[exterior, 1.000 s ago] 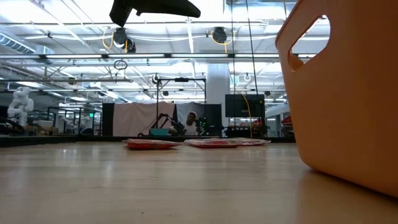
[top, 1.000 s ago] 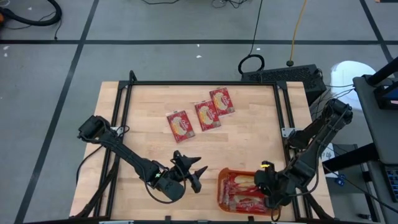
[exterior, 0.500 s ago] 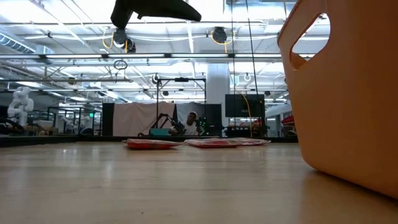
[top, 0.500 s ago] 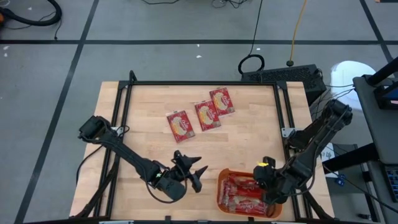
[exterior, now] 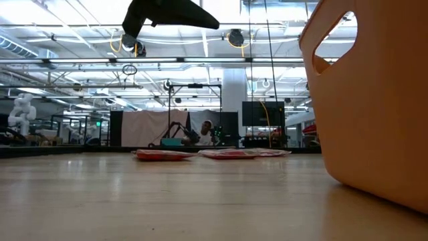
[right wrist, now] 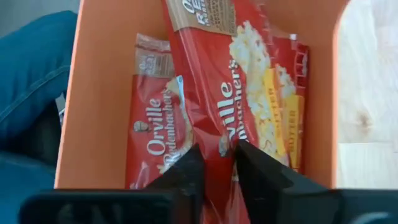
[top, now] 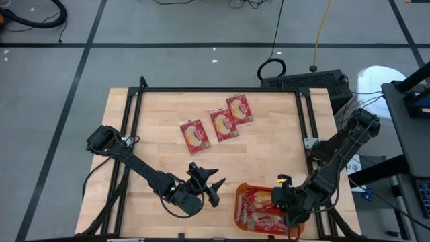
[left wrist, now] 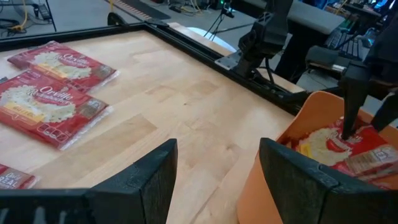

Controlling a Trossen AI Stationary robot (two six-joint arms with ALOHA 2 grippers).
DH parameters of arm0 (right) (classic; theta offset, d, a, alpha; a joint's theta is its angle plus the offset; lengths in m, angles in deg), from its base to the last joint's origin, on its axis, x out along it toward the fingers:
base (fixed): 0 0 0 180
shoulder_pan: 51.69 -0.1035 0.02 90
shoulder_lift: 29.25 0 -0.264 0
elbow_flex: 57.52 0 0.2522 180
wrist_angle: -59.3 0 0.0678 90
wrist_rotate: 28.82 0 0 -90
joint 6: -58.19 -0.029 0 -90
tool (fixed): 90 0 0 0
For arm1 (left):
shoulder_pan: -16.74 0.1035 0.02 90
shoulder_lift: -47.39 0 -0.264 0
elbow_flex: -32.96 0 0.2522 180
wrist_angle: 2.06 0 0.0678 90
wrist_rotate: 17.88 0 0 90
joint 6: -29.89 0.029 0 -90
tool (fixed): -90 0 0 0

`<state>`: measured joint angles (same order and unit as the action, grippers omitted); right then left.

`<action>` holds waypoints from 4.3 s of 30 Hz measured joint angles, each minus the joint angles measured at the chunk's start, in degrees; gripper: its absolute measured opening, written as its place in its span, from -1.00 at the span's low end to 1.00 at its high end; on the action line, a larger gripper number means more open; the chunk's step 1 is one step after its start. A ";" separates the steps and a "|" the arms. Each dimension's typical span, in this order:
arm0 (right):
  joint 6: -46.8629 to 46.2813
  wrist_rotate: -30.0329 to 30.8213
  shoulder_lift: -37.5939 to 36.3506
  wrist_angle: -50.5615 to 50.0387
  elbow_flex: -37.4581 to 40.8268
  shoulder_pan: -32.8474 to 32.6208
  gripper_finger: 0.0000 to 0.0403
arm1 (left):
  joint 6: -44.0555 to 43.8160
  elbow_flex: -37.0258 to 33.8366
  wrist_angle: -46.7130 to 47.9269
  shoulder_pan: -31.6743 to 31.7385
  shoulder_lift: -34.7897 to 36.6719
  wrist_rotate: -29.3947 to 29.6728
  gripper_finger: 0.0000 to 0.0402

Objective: Sort popcorn bags into baskets
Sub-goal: Put the red popcorn bag into the orange bin, then adjust the orange bin

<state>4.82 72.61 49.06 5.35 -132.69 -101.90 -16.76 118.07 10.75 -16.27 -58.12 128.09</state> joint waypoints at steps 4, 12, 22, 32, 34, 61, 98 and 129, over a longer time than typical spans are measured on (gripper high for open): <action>0.07 -1.44 0.00 0.08 0.00 -0.02 -0.36 | 0.01 0.00 0.02 0.00 0.00 0.01 0.16; 5.55 -4.84 -1.04 6.48 0.00 -0.04 -0.16 | 0.26 0.00 0.14 0.00 0.00 0.01 0.16; 9.02 4.22 -1.03 13.10 5.19 0.69 -0.67 | 0.02 0.07 0.08 -0.44 0.00 0.04 0.16; 9.69 -5.78 -1.05 44.53 20.66 2.78 -0.97 | 0.26 0.07 0.03 -0.37 0.00 0.04 0.16; 9.77 -5.80 -1.05 46.31 21.69 2.86 -0.96 | 0.23 0.08 0.02 -0.37 0.00 0.04 0.16; 7.94 8.03 -15.42 19.99 21.81 5.31 -1.00 | 19.85 0.11 -20.13 -5.34 -7.56 -6.12 0.16; 12.81 1.51 -4.39 35.78 21.77 2.82 -1.00 | 26.29 17.94 -15.84 -5.29 -22.58 -20.44 -0.90; 18.91 3.64 -3.23 50.02 21.84 -1.66 -1.00 | 27.08 17.79 -18.89 -3.65 -22.88 -17.17 -0.91</action>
<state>23.73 76.25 45.82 55.36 -110.85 -103.56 10.32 135.86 -8.14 -19.92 -81.00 110.92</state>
